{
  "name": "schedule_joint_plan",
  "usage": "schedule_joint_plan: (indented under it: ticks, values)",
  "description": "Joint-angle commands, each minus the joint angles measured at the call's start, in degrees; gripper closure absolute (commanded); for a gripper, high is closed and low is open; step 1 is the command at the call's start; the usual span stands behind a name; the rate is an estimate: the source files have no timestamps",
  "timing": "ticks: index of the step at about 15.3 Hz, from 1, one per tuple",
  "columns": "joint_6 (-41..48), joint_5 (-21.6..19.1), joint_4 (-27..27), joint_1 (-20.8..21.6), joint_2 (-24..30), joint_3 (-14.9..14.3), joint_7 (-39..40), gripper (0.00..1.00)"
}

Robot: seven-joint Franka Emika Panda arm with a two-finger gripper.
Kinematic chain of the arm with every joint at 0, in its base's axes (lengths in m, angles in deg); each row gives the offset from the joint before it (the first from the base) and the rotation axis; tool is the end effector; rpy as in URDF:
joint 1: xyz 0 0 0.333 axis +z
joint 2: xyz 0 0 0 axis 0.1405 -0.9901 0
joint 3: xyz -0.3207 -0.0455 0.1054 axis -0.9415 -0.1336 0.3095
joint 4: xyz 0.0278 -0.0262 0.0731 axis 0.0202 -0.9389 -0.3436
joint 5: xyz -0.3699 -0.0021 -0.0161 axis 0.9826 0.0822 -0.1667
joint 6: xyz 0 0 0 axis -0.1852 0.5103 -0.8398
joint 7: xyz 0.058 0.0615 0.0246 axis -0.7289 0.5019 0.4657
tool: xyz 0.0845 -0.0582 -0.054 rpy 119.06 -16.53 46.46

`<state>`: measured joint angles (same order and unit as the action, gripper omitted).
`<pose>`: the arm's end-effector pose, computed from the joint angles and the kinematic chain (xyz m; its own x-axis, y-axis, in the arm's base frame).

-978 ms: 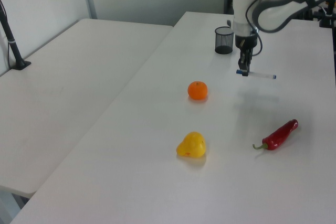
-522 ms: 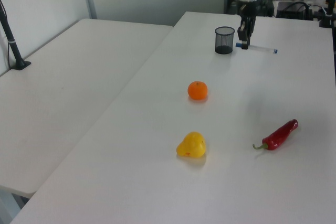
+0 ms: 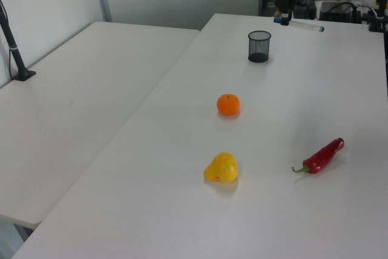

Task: Place marker
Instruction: 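Lift the marker and carry it toward the black mesh pen cup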

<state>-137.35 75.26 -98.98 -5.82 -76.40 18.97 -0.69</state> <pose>0.5663 0.0077 0.6079 0.9993 -0.0244 0.0296 -0.0226 -0.9980 -0.0589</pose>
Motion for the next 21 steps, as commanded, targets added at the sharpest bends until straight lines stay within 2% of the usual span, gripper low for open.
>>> schedule_joint_plan:
  ticks: [1, 6, 12, 16, 21]
  values:
    - [-1.5, -1.3, 0.7, -1.2, 0.8, -3.0, 3.9, 1.0]
    - [-20.1, -1.1, -1.4, -1.6, -0.7, -8.8, 5.0, 1.0]
    - [-46.1, -1.3, -5.8, -3.2, -6.5, -13.0, 5.2, 1.0]
    - [-60.3, -1.9, -7.5, -5.3, -10.8, -13.4, 4.5, 1.0]
    - [-73.8, -8.3, -7.3, -6.7, -16.6, -13.3, 4.5, 1.0]
